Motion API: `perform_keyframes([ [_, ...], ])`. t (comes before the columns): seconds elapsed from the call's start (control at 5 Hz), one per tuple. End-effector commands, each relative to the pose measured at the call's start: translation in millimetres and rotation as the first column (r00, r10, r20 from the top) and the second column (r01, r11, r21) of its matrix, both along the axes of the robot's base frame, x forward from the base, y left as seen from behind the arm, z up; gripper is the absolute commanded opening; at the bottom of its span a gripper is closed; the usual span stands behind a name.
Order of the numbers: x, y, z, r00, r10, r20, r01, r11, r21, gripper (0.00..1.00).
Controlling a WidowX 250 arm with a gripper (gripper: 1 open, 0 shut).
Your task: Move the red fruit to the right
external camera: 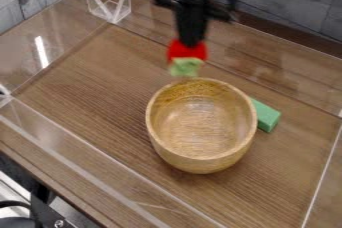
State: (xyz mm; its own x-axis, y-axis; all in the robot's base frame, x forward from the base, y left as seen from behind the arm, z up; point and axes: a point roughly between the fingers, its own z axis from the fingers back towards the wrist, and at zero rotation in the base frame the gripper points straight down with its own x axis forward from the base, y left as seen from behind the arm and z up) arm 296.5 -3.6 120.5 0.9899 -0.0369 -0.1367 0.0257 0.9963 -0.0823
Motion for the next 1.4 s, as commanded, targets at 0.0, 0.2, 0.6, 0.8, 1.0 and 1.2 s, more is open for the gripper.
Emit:
perform_keyframes([
  [0.0, -4.4, -44.5, 10.2, 0.998, -0.019, 0.066, 0.019, 1.000, -0.004, 0.00],
  [0.2, -3.1, -87.3, -5.1, 0.998, -0.032, 0.056, 0.033, 0.999, -0.021, 0.00],
  [0.6, -21.3, -138.0, -43.3, 0.999, -0.022, 0.024, 0.023, 0.999, -0.030, 0.00],
  [0.8, -38.6, -140.3, -59.7, 1.000, -0.023, 0.010, 0.023, 1.000, -0.021, 0.00],
  [1.0, -37.3, -138.8, -67.3, 0.999, -0.032, 0.014, 0.032, 0.999, -0.007, 0.00],
  [1.2, -36.8, -134.4, -74.0, 0.999, -0.037, 0.011, 0.036, 0.999, 0.005, 1.00],
])
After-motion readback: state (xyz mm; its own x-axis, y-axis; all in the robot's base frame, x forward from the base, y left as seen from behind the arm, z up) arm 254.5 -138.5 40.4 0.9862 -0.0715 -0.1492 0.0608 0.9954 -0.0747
